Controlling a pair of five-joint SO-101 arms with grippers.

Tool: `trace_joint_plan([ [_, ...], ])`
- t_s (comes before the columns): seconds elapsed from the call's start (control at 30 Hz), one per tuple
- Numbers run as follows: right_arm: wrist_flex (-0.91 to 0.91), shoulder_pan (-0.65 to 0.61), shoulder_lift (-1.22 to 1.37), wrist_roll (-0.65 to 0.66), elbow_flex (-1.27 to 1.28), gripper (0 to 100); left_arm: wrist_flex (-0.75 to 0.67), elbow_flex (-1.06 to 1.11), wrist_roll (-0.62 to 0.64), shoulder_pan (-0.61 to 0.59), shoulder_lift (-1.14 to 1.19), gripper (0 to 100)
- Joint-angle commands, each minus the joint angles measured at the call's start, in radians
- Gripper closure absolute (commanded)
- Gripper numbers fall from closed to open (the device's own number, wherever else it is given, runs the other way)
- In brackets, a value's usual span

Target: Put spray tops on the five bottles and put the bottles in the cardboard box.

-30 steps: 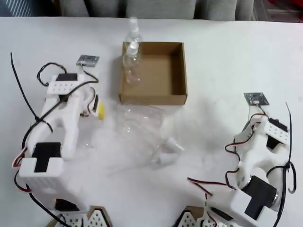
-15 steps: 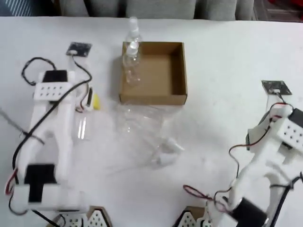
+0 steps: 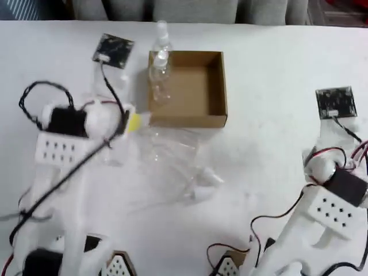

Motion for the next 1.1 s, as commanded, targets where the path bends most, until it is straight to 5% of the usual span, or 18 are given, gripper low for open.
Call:
trace_joint_plan([
  [0.0, -0.097, -0.110, -0.035, -0.008, -0.014, 98.1, -0.055, 0.120, 0.011, 0.065, -0.220, 98],
  [0.2, -0.415, -0.275, -0.041, -0.038, 0.057, 98.1, -0.270, 0.391, 0.011, 0.113, -0.490, 98],
  [0.4, -0.662, -0.423, -0.042, -0.520, 0.014, 98.2, -0.431, 0.582, 0.011, 0.160, -0.682, 98],
  [0.5, -0.662, -0.481, -0.042, -0.646, -0.057, 98.2, -0.506, 0.647, 0.011, 0.162, -0.728, 98],
  [0.87, -0.670, -0.889, -0.182, -0.666, -0.285, 98.2, -0.806, 0.987, 0.011, 0.163, -0.975, 98],
  [1.07, -0.705, -1.079, -0.125, -0.661, -0.356, 98.3, -0.812, 1.126, 0.012, 0.163, -1.242, 98],
])
